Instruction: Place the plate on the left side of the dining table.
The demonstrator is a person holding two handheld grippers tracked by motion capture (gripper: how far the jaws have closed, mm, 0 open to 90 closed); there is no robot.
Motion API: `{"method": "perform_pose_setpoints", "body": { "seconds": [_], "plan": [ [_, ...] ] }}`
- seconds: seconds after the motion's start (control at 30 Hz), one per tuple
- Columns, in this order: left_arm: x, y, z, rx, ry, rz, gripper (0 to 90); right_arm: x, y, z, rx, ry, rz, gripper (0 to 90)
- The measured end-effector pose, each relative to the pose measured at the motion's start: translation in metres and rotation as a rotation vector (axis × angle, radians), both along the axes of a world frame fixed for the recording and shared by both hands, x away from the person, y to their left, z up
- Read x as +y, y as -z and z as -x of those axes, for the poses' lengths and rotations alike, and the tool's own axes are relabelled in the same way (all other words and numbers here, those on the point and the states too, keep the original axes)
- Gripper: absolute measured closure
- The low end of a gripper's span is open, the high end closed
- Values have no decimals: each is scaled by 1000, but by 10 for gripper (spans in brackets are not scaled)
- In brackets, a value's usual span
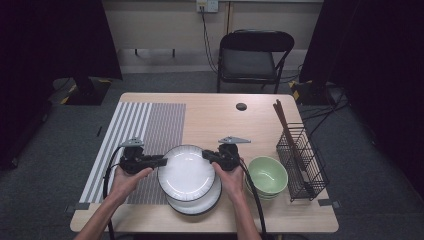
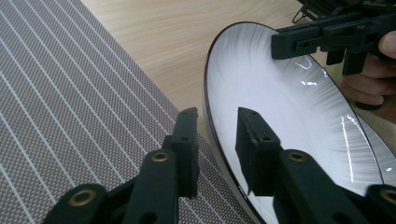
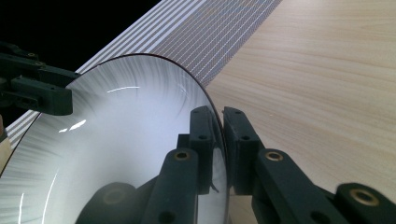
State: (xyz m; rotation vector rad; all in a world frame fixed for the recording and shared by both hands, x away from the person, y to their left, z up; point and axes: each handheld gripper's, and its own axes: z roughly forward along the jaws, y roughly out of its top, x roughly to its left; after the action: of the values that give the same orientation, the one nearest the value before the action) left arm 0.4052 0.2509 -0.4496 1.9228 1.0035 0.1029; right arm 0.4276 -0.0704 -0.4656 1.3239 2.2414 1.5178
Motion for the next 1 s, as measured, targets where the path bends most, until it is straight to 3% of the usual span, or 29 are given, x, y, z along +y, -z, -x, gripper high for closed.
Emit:
{"method": "perform_pose_setpoints", "body": {
  "seconds": [0.2,0.27,0.37,0.63,0.8,0.93,1.0],
  "plan": [
    [-3,6,-3,5,-5,25,716,0,0,1,-3,3,0,828],
    [-6,5,-5,-1,-4,7,789,0,-1,1,-5,5,-7,835],
    [-8,3,-8,-9,-8,-6,809,-1,-4,1,-15,9,-8,843],
    [-9,-1,-18,-20,-28,26,846,-4,-11,-1,-36,25,-11,837],
    [-10,-7,-24,-24,-33,-2,852,-2,-17,-6,-46,32,-14,833],
    [-9,-5,-27,-18,-40,24,857,-3,-16,-9,-42,41,-9,836],
    [-10,-5,-28,-20,-38,15,857,-2,-14,-10,-35,38,1,838]
  ]
}}
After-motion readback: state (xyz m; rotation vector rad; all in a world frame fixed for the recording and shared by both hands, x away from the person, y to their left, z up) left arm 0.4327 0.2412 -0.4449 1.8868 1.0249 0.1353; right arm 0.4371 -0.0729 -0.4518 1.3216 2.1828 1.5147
